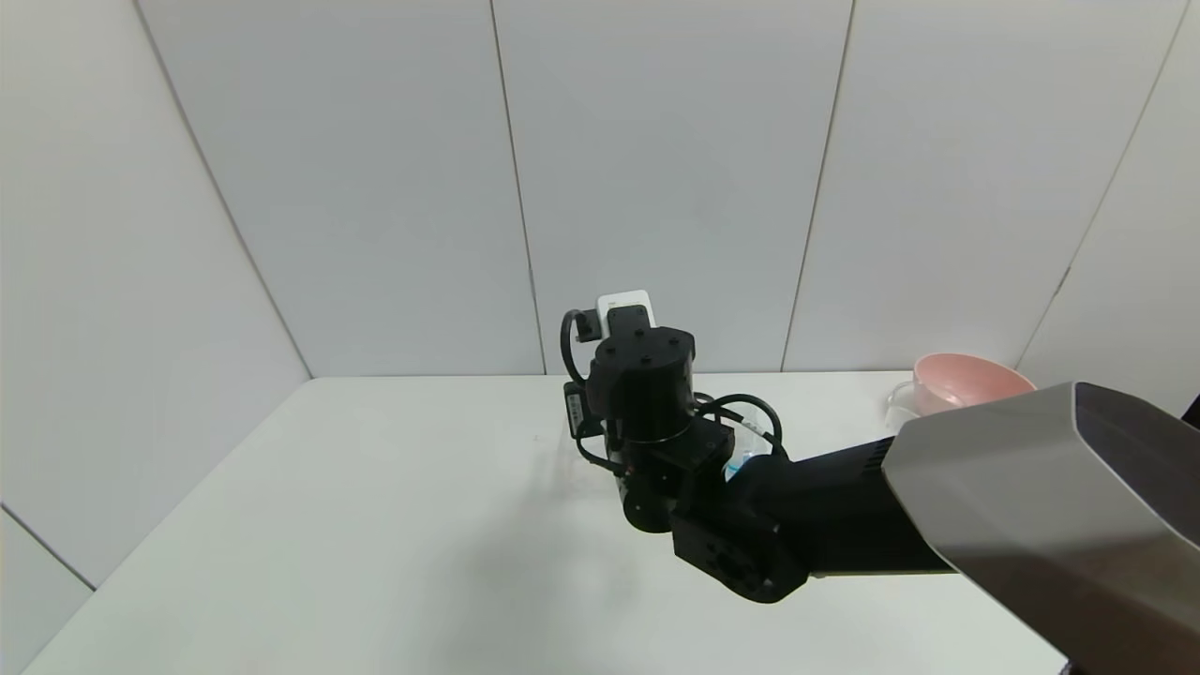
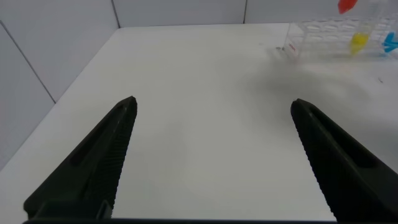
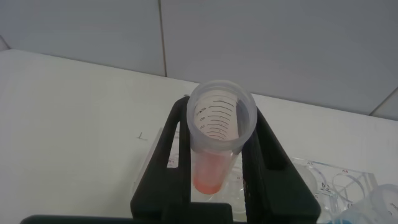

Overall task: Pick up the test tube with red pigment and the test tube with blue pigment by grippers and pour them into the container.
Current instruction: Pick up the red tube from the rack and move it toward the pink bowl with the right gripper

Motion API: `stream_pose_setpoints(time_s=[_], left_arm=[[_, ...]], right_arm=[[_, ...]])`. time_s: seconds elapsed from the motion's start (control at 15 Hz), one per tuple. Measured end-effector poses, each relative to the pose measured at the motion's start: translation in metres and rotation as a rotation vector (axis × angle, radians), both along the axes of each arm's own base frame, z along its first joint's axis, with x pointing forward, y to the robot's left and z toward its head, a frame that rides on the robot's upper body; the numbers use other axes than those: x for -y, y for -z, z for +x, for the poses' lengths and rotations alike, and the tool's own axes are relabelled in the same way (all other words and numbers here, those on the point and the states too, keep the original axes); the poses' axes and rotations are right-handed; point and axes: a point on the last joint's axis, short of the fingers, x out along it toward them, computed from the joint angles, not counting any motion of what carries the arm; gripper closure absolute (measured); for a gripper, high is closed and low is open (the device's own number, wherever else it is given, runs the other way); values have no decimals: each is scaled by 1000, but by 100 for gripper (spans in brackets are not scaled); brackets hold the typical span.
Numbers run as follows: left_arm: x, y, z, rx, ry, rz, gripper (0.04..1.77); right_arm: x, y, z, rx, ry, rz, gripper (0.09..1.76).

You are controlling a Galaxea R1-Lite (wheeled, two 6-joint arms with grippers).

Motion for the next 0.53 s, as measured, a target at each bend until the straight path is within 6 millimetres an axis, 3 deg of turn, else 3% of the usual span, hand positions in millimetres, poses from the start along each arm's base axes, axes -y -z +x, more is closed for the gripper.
stream_pose_setpoints(time_s=[0.27,0.53], left_arm=[[0,0,0,0,0,0,5],[0,0,0,0,0,0,5]], right_arm=[[4,1,-4,-11,-8,-13,132],[24,-5,-23,-49,-97,-39,132]])
